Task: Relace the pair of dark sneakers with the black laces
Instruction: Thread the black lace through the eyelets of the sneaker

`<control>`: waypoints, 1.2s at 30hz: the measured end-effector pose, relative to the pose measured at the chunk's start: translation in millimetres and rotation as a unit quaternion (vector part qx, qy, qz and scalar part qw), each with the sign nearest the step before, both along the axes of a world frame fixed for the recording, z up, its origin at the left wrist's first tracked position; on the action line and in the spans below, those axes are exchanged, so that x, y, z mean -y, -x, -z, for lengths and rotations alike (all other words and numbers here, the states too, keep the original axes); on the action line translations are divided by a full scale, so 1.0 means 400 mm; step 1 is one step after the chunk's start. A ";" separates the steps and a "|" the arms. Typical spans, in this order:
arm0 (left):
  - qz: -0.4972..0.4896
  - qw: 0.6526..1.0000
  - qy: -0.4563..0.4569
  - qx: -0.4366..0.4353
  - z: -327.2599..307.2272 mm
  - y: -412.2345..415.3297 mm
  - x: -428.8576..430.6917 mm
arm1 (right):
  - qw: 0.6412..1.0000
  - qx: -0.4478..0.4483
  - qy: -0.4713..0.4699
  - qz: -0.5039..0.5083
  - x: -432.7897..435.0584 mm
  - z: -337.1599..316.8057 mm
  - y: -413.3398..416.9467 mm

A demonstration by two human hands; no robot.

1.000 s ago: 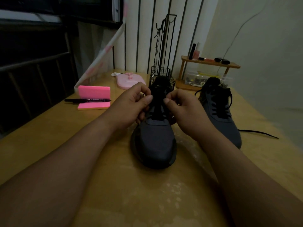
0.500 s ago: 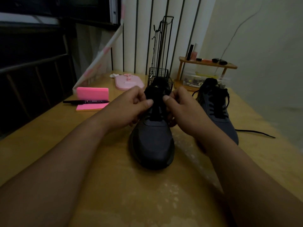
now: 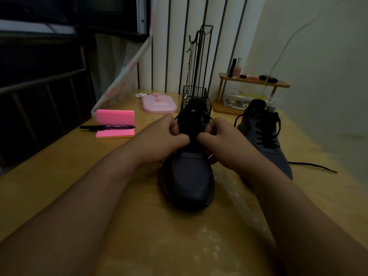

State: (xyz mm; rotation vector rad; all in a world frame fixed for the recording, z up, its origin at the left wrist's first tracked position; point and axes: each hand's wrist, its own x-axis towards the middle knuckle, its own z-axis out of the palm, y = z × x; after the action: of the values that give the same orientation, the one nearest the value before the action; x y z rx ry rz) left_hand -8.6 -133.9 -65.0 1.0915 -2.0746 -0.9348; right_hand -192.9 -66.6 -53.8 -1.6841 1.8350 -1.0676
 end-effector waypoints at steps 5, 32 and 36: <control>-0.014 0.998 0.020 -0.056 0.017 0.013 0.004 | 0.997 0.071 -0.011 -0.011 -0.002 0.003 0.007; -0.053 0.992 0.109 0.038 -0.004 0.016 0.004 | 0.996 -0.060 0.046 0.037 0.013 0.008 -0.016; 0.031 0.998 -0.036 -0.031 -0.004 -0.016 0.007 | 0.995 0.087 -0.028 -0.050 -0.009 0.001 0.012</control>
State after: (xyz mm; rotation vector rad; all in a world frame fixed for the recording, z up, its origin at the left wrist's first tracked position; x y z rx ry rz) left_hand -2.3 -136.6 -63.5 1.0266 -2.0494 -1.0667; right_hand -197.8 -62.8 -54.1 -1.5791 1.6399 -1.0751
